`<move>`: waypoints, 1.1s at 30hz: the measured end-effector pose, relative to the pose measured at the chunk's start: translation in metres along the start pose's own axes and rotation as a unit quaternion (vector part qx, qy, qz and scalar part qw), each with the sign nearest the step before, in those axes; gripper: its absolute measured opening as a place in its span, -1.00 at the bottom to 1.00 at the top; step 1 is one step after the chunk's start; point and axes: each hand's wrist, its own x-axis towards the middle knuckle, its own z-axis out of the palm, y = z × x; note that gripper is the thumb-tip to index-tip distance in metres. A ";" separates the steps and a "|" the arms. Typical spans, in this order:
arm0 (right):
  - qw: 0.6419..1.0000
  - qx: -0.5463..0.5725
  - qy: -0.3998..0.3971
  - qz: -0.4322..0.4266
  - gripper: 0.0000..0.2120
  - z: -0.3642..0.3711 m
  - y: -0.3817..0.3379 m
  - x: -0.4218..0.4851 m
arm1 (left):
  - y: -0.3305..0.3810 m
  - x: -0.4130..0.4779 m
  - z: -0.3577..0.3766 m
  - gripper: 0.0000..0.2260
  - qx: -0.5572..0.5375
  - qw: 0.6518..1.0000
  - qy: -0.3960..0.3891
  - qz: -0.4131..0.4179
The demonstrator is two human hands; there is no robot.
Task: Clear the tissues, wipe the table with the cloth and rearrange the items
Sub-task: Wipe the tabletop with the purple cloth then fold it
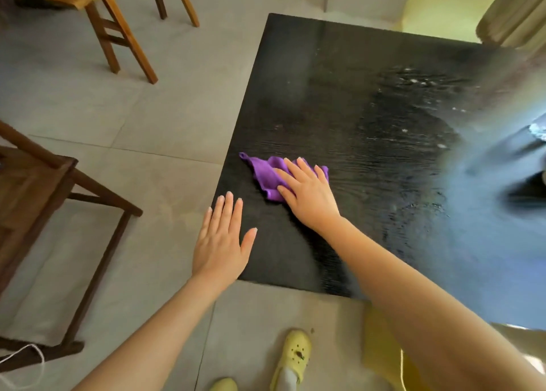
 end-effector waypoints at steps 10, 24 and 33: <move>0.989 -0.006 0.039 0.144 -0.58 0.029 -0.011 -0.153 | -0.002 -0.033 0.005 -0.34 -0.017 0.999 0.024 0.029; 0.902 0.000 0.139 0.409 -0.59 0.005 0.084 -0.113 | 0.002 -0.032 0.009 -0.36 0.008 0.999 0.039 0.028; 0.960 -0.002 0.113 0.257 -0.64 0.028 -0.040 -0.098 | 0.020 -0.035 0.001 -0.45 -0.049 0.998 0.014 -0.023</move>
